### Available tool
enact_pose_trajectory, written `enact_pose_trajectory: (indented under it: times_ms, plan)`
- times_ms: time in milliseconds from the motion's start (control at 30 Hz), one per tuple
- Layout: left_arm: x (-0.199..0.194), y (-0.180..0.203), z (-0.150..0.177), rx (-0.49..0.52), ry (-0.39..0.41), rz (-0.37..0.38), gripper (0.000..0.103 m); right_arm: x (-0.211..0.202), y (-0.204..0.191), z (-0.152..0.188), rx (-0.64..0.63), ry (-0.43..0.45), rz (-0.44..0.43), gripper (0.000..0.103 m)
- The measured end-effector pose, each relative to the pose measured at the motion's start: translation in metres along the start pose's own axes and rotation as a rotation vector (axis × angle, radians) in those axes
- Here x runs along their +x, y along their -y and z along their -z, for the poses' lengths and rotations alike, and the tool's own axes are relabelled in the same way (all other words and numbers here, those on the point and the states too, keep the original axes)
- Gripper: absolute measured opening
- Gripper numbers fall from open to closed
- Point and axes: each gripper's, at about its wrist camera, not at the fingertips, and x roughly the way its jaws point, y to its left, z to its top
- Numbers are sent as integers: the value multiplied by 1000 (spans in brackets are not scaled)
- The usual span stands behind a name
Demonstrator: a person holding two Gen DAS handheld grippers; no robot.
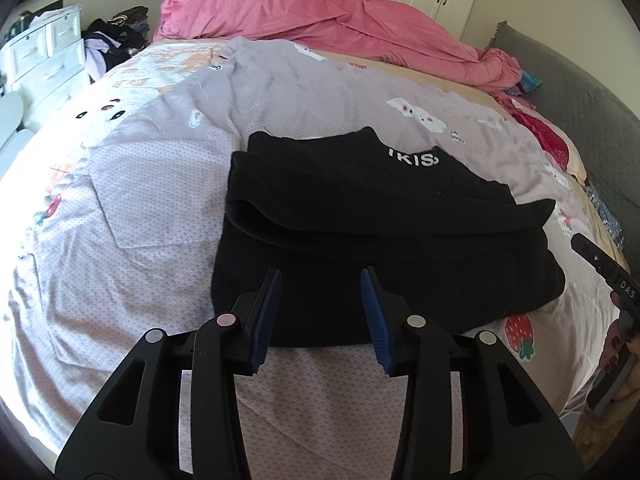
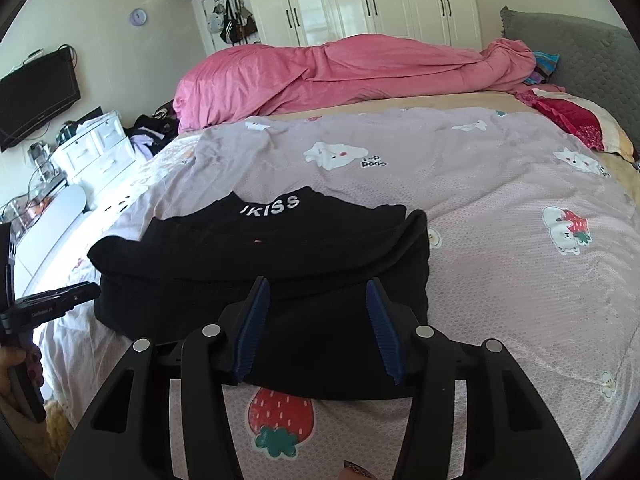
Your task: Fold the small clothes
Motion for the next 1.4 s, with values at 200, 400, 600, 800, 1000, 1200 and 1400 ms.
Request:
enact_pose_trajectory:
  times_ms: [200, 400, 600, 800, 1000, 1200, 1400]
  plan:
    - [15, 15, 5, 41, -32, -1, 33, 8, -20, 8, -108, -32, 3, 48]
    - [39, 21, 4, 81, -77, -22, 33, 27, -27, 14, -151, -79, 3, 48]
    - [55, 14, -3, 92, -90, -49, 33, 55, -26, 19, -170, -130, 33, 48]
    - [69, 10, -11, 96, -99, -50, 33, 82, -19, 18, -184, -168, 67, 48]
    - [67, 8, -22, 74, -70, -36, 33, 100, -16, 5, -177, -165, 78, 49]
    - [69, 5, -40, 74, -46, -45, 33, 128, -8, -14, -144, -181, 68, 49]
    - [87, -9, -62, 42, -68, -69, 33, 141, 0, -34, -82, -157, 35, 49]
